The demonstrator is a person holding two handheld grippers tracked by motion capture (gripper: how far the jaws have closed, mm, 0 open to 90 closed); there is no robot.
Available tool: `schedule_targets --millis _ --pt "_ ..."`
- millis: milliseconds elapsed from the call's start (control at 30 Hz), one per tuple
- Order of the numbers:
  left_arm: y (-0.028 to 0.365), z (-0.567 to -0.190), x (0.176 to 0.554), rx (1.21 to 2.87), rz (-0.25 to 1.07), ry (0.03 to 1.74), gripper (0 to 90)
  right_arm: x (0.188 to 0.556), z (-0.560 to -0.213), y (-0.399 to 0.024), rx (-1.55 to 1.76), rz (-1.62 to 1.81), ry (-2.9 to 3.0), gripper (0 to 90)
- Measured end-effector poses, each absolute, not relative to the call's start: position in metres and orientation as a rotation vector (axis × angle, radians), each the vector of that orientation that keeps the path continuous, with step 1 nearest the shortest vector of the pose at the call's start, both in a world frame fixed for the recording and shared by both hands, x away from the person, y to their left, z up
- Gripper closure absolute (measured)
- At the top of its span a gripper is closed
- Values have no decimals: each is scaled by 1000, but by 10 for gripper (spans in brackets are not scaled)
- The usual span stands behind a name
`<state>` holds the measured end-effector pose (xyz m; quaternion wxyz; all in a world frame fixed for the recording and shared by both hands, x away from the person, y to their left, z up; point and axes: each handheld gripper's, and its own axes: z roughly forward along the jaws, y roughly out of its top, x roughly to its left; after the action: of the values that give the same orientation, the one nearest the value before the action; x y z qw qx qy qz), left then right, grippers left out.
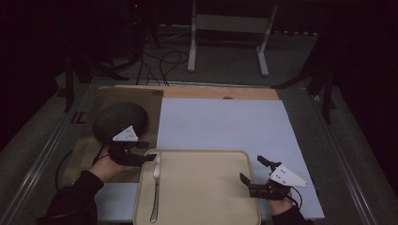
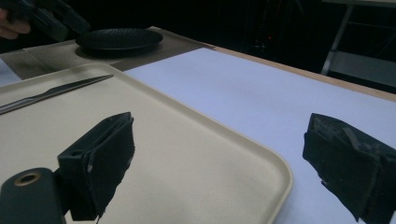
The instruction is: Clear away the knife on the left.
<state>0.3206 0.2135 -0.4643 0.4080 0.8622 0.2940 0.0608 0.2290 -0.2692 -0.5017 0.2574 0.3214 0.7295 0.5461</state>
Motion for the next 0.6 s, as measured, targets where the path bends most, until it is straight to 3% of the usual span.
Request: schedule_targets --millis 200,300,400,600 --pt "224 -465 312 2158 146 736 188 229 -501 -269 872 1482 1978 88" --pt "232 -467 310 2138 104 715 48 229 -502 -269 869 1480 1980 88" --pt "240 -470 307 2114 89 726 1 229 -502 -269 869 1480 1980 88" --pt "259 -478 300 2041 155 753 0 229 -502 -269 871 1478 1980 88"
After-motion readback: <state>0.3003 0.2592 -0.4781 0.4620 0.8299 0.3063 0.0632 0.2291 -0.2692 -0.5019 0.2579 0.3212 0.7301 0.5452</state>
